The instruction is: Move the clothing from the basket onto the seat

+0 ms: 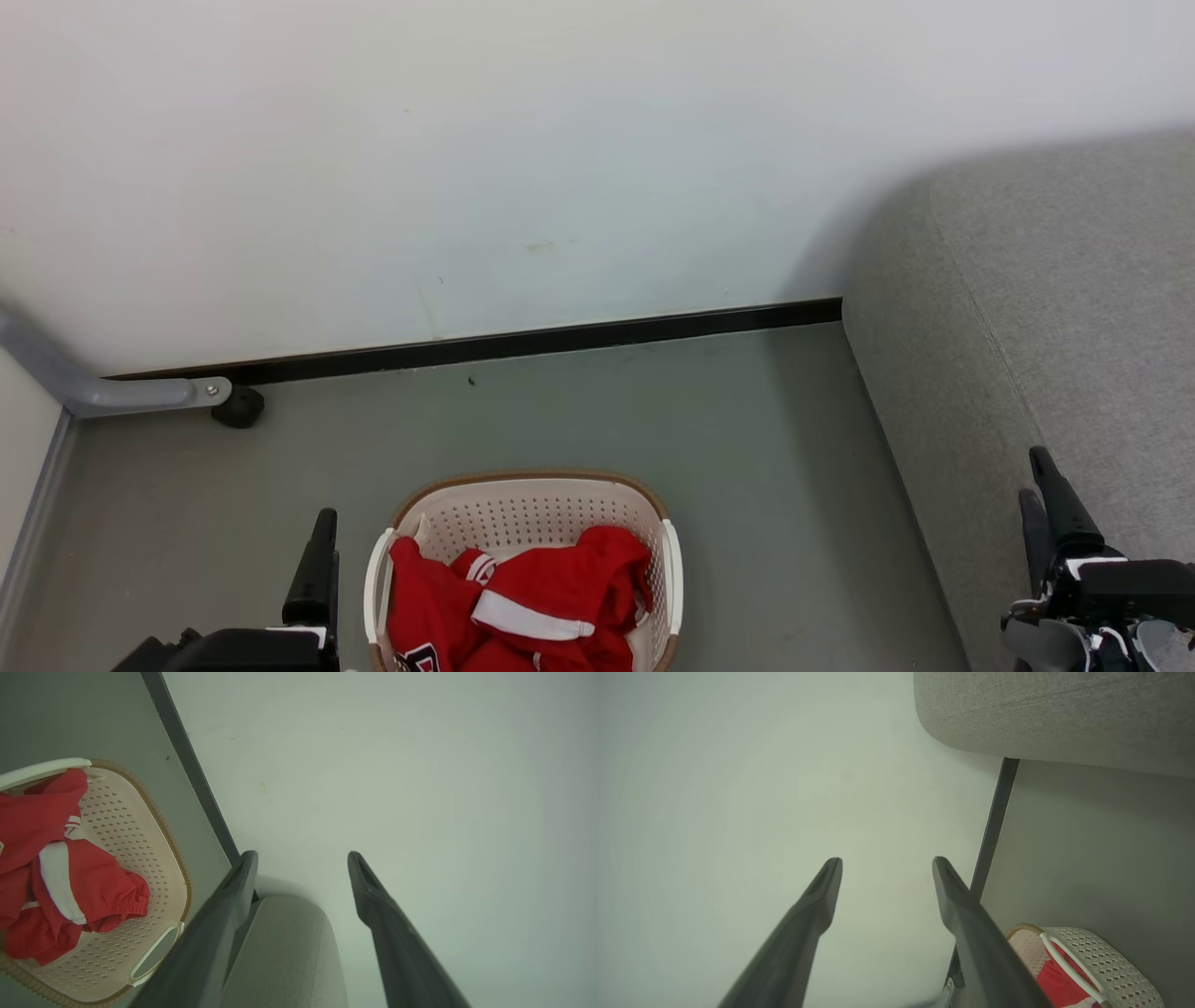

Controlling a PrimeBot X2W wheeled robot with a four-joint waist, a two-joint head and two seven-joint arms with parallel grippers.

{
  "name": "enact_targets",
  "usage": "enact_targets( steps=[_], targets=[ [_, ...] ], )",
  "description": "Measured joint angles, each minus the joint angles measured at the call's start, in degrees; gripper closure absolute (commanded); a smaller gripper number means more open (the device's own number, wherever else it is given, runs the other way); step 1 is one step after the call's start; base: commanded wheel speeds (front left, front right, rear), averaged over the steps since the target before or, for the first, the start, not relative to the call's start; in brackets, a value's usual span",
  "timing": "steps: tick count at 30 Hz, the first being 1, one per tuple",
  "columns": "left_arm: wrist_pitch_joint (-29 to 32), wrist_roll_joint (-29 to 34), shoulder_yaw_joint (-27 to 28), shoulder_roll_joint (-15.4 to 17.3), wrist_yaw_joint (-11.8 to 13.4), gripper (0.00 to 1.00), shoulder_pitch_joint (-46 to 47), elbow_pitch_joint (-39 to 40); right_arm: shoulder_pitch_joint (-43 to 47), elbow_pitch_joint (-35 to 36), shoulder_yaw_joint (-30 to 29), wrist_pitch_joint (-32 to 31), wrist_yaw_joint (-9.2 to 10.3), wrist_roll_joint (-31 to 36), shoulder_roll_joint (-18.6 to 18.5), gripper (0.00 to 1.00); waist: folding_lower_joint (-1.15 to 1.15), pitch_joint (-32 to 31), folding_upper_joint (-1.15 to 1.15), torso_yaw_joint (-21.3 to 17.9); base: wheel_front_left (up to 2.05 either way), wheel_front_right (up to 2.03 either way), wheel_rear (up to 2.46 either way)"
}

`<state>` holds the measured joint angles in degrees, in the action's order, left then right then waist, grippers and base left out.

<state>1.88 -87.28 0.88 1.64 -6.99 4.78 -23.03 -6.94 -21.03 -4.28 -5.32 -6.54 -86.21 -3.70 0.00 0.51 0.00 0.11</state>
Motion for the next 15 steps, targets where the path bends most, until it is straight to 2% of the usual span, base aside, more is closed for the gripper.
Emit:
enact_targets(
  steps=[15],
  targets=[
    [-3.1,9.6,-1.6,0.1,0.4,0.00,2.8,-2.8,-3.5,-0.9,7.3,2.8,-0.01,8.5,-4.6,0.00,0.00,0.1,0.00,0.4,0.00,0.00,0.00]
  ],
)
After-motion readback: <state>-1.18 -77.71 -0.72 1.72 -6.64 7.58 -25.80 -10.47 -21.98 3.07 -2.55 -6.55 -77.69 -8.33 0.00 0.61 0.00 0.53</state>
